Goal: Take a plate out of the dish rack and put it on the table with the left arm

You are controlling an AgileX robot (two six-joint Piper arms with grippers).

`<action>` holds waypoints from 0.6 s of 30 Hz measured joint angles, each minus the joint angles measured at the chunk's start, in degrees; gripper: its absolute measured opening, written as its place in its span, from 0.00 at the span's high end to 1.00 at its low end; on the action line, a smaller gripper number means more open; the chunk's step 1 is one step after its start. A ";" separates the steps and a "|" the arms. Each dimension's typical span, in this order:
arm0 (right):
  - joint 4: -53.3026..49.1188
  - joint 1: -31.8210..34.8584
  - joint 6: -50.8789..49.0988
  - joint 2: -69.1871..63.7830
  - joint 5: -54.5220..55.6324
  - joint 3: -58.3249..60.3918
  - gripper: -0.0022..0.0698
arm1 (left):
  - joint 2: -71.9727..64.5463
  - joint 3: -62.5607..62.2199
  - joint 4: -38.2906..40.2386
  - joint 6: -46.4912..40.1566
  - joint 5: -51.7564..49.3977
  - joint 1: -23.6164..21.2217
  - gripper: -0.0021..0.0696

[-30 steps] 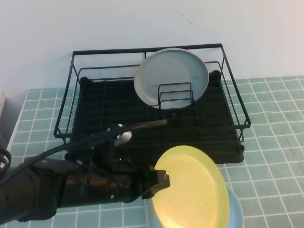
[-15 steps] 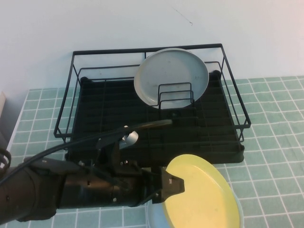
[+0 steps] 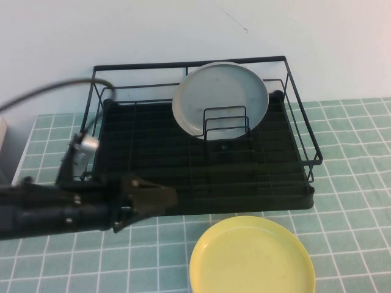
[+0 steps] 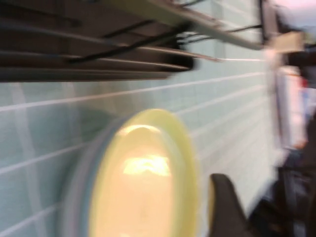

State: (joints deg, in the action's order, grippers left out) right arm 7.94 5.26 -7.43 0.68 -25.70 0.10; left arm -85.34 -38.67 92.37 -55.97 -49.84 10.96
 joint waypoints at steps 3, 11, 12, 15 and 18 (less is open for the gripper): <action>0.00 0.00 0.00 0.00 0.00 0.00 0.97 | 0.12 0.00 -0.25 -3.14 -10.84 -5.80 0.72; 0.00 0.00 0.00 0.00 0.00 0.00 0.97 | 10.33 0.00 -4.55 -5.50 -15.03 -8.71 0.96; 0.00 0.00 0.00 0.00 0.00 0.00 0.97 | 12.35 0.00 -4.54 -5.70 -14.62 -8.59 0.96; 0.00 0.00 0.00 0.00 0.00 0.00 0.97 | 17.11 0.00 -4.24 -6.06 -14.51 -8.50 0.97; 0.00 0.00 0.00 0.00 0.00 0.00 0.97 | 20.70 0.00 -3.47 -6.22 -14.51 -8.50 0.97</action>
State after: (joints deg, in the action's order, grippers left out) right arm 7.94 5.26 -7.43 0.68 -25.70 0.10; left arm -64.64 -38.67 88.90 -62.19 -64.35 2.46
